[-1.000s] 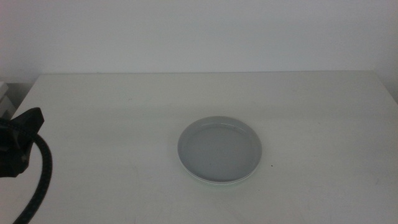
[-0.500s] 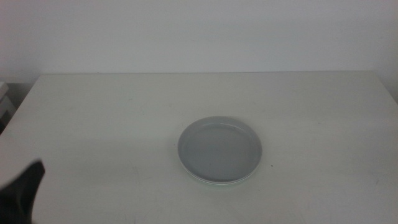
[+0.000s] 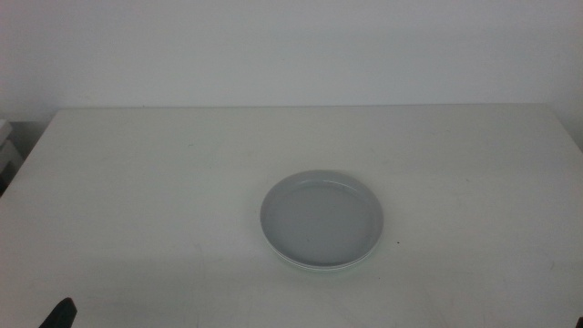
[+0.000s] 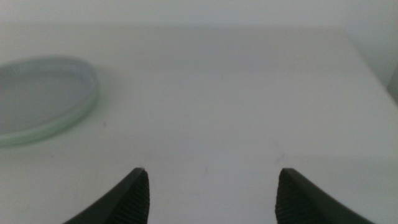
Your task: Stack the three bowls on top of each other.
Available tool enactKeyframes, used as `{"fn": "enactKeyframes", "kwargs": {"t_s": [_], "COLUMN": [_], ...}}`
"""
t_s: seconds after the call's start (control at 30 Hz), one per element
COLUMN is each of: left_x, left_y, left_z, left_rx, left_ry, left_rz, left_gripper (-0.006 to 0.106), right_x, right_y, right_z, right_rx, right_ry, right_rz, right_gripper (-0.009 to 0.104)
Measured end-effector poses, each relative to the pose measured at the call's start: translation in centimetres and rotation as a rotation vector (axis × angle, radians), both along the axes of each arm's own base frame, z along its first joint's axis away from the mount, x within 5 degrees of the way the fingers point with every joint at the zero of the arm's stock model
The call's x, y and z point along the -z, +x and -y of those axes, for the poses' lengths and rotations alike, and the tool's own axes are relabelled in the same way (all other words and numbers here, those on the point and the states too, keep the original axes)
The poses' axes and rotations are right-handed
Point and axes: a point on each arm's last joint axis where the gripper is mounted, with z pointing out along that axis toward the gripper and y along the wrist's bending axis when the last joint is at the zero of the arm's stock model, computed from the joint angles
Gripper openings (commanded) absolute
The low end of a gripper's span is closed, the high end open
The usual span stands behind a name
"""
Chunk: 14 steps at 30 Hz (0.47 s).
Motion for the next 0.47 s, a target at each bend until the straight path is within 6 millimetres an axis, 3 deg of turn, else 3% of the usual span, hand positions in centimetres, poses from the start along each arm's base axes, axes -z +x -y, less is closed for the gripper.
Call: {"fn": "enactKeyframes", "kwargs": {"t_s": [0.47], "left_x": [0.13], "left_y": [-0.02], "left_z": [0.00], "left_rx": [0.000], "left_ry": [0.000], "left_rz": [-0.013], "left_gripper": [0.105], "right_x": [0.35], "right_y": [0.03], "right_z": [0.15], "right_rx": [0.003], "right_ry": [-0.045], "right_rz": [-0.005], "right_gripper": [0.052]}}
